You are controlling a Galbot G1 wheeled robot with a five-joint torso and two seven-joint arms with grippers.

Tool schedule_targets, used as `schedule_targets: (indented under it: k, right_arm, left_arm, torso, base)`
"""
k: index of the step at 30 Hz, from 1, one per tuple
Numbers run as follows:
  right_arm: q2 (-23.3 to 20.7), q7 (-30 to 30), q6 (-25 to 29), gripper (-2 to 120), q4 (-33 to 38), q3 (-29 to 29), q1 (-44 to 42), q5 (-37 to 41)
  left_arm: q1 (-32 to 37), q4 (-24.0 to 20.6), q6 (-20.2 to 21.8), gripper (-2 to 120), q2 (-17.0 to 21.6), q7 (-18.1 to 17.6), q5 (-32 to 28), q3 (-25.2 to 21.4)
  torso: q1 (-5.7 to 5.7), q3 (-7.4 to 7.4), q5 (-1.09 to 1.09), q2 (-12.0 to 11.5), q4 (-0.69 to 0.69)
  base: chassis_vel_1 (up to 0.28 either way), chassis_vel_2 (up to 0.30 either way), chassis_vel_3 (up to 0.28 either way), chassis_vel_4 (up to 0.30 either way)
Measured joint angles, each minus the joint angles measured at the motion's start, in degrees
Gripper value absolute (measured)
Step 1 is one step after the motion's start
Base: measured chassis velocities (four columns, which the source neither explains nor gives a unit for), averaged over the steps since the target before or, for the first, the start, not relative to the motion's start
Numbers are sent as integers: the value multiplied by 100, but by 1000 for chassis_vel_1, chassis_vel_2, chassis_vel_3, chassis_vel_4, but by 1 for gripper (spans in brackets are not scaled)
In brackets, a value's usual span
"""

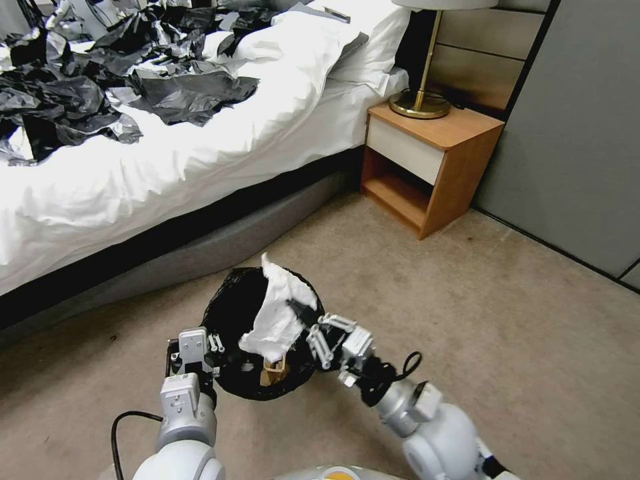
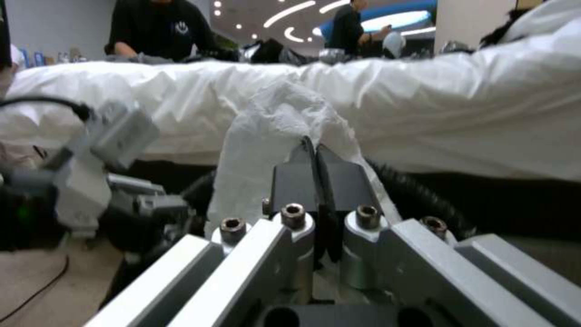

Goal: Pick up the trash bin, then pick up the garbage from the floor and place it into the trash bin.

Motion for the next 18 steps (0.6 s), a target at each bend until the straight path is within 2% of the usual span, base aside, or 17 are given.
schedule_targets:
  k: [11, 14, 15, 17, 18]
  right_arm:
    - [88, 165, -165, 1, -727, -120, 235, -69]
    - [91, 227, -206, 8, -780, -155, 251, -120]
    - [92, 260, -221, 15, -803, -188, 260, -140]
    - [91, 275, -227, 19, -814, -206, 263, -151]
    - [84, 297, -235, 27, -824, -238, 269, -170]
  left_arm:
    - [20, -27, -15, 0, -7, 2, 7, 10]
    - [17, -27, -15, 0, -9, 2, 7, 11]
    - [12, -28, -15, 0, -10, 3, 8, 14]
    - [10, -27, -16, 0, -10, 3, 9, 15]
    - [1, -28, -15, 0, -10, 4, 10, 16]
  torso:
    - [0, 0, 0, 0, 0]
    - [0, 0, 0, 0, 0]
    - [0, 0, 0, 0, 0]
    - [0, 0, 0, 0, 0]
    - [0, 0, 0, 0, 0]
  base:
    - [0, 0, 0, 0]
    - [0, 0, 0, 0]
    - [0, 0, 0, 0]
    - [0, 0, 0, 0]
    - [0, 0, 0, 0]
